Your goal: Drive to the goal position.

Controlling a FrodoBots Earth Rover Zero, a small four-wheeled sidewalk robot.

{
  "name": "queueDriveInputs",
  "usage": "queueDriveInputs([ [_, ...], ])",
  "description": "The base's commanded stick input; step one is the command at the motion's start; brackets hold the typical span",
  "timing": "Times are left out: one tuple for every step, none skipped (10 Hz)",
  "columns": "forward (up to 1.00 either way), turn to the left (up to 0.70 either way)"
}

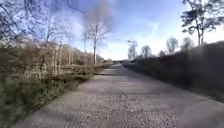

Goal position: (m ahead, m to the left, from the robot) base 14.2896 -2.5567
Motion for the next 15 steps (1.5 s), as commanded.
queueDriveInputs([
  [1.0,0.0],
  [1.0,0.0],
  [1.0,0.0],
  [1.0,0.0],
  [1.0,0.0],
  [1.0,0.0],
  [1.0,0.0],
  [1.0,0.0],
  [1.0,0.0],
  [1.0,0.0],
  [1.0,0.0],
  [1.0,0.0],
  [1.0,0.0],
  [1.0,0.0],
  [1.0,0.0],
])
